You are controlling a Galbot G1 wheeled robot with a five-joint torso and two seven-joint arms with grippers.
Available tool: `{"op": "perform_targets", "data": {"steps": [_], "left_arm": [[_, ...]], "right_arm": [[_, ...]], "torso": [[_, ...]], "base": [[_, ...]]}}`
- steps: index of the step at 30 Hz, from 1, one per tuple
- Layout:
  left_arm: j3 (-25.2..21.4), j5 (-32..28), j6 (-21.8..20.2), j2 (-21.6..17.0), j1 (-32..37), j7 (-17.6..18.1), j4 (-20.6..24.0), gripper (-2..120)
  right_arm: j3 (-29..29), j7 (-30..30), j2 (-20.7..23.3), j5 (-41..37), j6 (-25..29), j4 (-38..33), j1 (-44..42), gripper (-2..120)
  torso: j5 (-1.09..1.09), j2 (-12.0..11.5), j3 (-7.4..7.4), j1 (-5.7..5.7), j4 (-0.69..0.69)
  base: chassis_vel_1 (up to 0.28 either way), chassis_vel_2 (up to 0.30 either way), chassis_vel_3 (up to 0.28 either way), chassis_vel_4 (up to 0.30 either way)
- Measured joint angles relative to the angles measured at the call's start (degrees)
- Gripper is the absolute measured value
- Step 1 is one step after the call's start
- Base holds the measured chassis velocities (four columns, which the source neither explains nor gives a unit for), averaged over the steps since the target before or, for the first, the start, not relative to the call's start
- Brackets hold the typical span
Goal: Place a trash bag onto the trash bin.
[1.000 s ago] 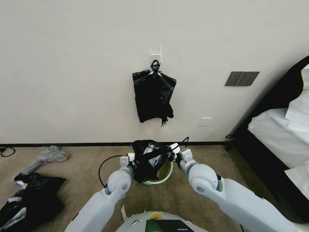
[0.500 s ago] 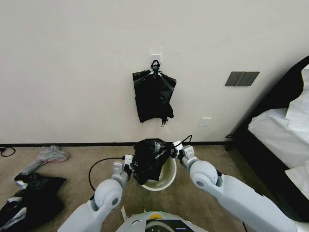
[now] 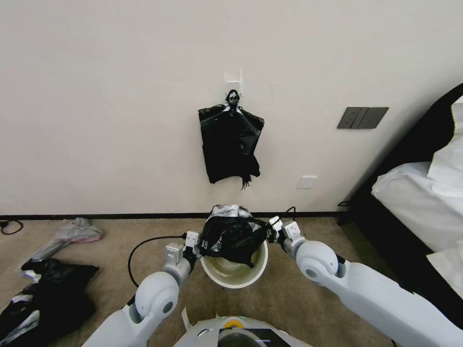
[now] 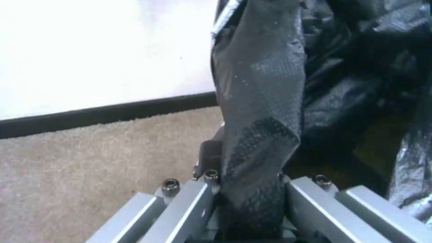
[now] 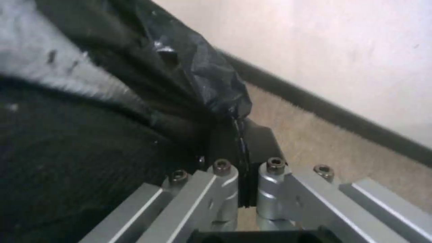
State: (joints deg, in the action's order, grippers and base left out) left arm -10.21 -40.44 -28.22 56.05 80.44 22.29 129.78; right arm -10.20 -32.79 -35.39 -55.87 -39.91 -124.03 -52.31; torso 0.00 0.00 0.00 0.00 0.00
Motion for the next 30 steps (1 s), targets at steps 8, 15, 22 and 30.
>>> {"op": "perform_targets", "data": {"steps": [8, 15, 22, 30], "left_arm": [[-2.2, -1.1, 1.2, 0.4, -0.1, -0.6, -1.2, 1], [-3.2, -3.9, 1.6, 1.3, -0.6, 0.3, -2.4, 1], [-3.7, -6.4, 1.6, 1.8, -1.2, 1.3, -2.6, 1], [-3.5, -6.7, 1.5, 2.2, -2.2, 2.4, -3.7, 1]], "right_arm": [[1.4, 1.5, 2.4, -0.9, -0.4, -1.5, -2.5, 0], [2.9, 2.7, 2.9, -1.7, 0.1, -1.8, -3.8, 0], [3.4, 3.9, 1.6, -1.4, 0.9, -2.1, -6.8, 0], [5.3, 0.5, 0.3, -1.0, 7.1, -3.7, -8.2, 21]], "torso": [[0.00, 0.0, 0.00, 0.00, 0.00], [-0.01, 0.0, 0.00, 0.00, 0.01], [0.00, 0.0, 0.00, 0.00, 0.00], [-0.01, 0.0, 0.00, 0.00, 0.01]], "base": [[0.000, 0.000, 0.000, 0.000], [0.000, 0.000, 0.000, 0.000], [0.000, 0.000, 0.000, 0.000], [0.000, 0.000, 0.000, 0.000]]}}
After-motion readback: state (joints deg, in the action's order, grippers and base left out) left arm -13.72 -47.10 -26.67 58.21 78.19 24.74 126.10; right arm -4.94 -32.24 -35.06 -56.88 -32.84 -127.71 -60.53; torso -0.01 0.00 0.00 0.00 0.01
